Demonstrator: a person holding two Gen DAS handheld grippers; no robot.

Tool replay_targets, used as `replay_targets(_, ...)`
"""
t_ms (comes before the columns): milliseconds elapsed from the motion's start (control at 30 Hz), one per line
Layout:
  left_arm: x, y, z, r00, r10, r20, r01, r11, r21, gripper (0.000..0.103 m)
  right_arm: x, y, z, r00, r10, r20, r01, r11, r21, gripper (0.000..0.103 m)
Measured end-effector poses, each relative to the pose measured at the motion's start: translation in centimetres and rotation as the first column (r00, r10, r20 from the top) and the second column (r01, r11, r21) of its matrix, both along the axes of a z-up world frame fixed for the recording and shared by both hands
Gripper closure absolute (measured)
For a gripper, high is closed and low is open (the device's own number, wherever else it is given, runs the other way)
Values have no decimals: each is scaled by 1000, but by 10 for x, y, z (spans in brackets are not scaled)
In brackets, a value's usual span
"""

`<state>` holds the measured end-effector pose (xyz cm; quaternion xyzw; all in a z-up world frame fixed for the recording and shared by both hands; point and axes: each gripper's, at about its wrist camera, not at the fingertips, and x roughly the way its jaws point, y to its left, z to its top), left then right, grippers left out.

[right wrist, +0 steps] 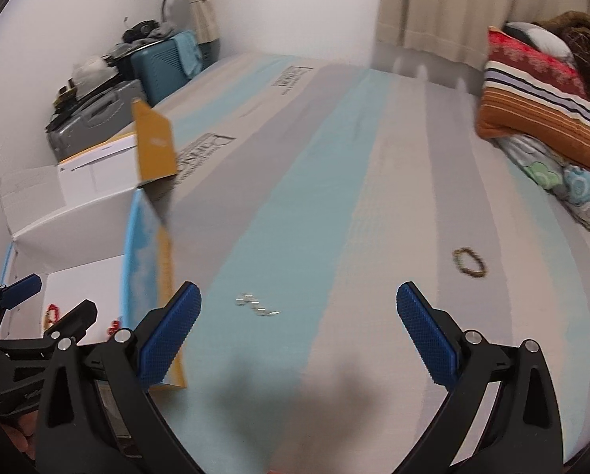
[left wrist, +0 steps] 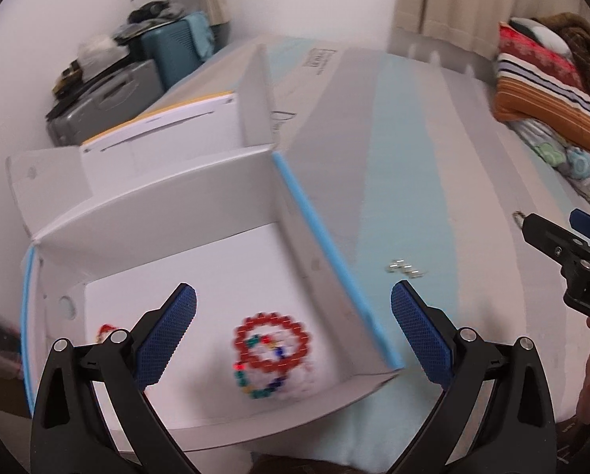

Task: Organize jewelry
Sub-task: 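Move both tools back over the pearl earring and wooden bead bracelet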

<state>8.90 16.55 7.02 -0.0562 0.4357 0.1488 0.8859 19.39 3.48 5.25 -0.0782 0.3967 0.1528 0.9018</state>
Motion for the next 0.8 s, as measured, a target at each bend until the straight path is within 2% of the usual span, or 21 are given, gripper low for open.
replay_targets(500,58,-89,-16,992,-127,-6,127,992,-12,6,49,-93,-21,993,-115,-7,115,993,-42,8)
replay_targets(800,90,-110,-48,994,-107,-17,106,993,-43,6,89,-134,-48,985,-167,-39,166,986,-29,8)
